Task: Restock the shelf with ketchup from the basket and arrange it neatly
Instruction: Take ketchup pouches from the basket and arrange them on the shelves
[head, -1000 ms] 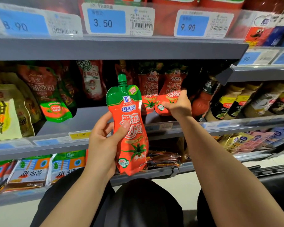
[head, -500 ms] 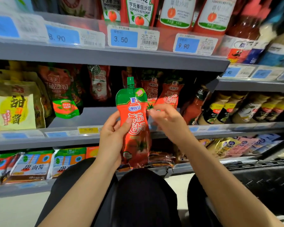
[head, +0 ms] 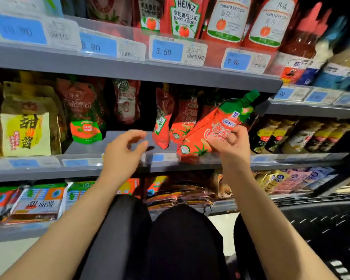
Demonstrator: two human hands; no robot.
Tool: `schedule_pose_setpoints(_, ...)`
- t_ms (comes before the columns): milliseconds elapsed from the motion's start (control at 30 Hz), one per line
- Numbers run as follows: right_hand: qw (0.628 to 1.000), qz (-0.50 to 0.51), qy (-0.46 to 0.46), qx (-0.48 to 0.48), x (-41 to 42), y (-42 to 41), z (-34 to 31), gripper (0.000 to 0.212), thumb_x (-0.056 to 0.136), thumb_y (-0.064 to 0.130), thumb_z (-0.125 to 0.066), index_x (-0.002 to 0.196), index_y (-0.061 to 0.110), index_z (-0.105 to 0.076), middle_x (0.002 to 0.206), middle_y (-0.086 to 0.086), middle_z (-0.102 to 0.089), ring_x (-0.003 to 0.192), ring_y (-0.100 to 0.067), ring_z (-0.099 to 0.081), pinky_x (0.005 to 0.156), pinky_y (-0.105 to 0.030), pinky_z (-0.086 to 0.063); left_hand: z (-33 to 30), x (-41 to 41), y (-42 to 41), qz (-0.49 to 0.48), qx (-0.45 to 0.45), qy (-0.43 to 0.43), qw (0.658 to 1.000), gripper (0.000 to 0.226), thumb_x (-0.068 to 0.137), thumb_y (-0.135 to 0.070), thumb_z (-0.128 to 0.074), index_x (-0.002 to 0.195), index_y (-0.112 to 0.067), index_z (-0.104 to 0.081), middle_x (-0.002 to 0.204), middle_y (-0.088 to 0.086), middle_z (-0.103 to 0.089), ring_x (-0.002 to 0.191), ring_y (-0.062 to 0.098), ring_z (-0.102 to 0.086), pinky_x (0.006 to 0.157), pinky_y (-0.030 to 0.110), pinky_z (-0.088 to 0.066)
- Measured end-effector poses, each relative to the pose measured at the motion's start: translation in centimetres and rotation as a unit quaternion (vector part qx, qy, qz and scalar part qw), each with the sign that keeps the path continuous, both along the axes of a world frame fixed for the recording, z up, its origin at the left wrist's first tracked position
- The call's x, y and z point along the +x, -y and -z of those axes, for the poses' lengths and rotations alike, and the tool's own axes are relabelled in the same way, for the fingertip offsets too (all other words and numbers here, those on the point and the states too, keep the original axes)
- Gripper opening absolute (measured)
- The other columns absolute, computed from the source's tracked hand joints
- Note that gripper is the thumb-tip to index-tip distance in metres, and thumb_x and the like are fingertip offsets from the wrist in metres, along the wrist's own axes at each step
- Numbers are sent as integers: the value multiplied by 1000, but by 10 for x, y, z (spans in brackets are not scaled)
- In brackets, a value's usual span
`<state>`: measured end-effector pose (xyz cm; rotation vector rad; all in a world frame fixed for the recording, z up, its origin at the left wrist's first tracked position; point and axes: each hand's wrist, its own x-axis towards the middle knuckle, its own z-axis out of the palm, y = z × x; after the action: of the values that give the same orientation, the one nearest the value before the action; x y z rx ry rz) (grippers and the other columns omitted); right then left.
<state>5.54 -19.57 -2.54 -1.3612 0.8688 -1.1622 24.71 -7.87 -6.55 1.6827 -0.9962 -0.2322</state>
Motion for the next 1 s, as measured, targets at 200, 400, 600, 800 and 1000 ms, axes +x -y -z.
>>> schedule_pose_setpoints(200, 999, 52, 0, -6, 41, 47, 25, 36, 84, -5, -64, 90, 22, -41, 91, 1, -60, 87, -10, -60, 88, -33, -49, 73, 40, -1, 7, 180, 346, 921, 52, 87, -50, -42, 129, -23, -59, 124, 0, -63, 119, 25, -54, 108, 46, -24)
schedule_pose_setpoints(400, 957, 84, -255, -109, 62, 64, 51, 23, 84, 8, -61, 97, 13, -44, 76, -1, -56, 66, -13, -50, 60, -22, -39, 89, 46, 10, -44, 107, 396, 911, 34, 86, -35, -49, 114, -28, -67, 105, -6, -70, 109, 14, -48, 107, 40, -18)
schedule_pose_setpoints(600, 949, 154, -238, -141, 66, 57, 57, 45, 79, 11, -70, 118, 12, -48, 107, 1, -56, 99, -16, -54, 84, -18, -43, 92, 49, 5, -8, 105, 403, 909, 40, 87, -35, -55, 125, -29, -61, 120, -9, -65, 119, 14, -48, 110, 39, -15)
schedule_pose_setpoints(800, 880, 114, -324, -328, 94, 23, 39, 40, 86, 29, -62, 120, 8, -57, 107, -6, -63, 97, -19, -57, 75, -21, -38, 82, 47, 1, 4, 105, 354, 929, 42, 91, -41, -46, 127, -24, -60, 123, -5, -65, 116, 20, -58, 99, 35, -29)
schedule_pose_setpoints(1000, 895, 70, -334, -288, 104, 26, 32, 38, 84, 20, -65, 119, 10, -54, 104, -4, -65, 96, -21, -60, 77, -29, -45, 18, 47, 45, 3, 98, 28, 995, 64, 90, -27, -65, 144, -16, -34, 144, 1, -43, 130, 18, -42, 85, 17, -32)
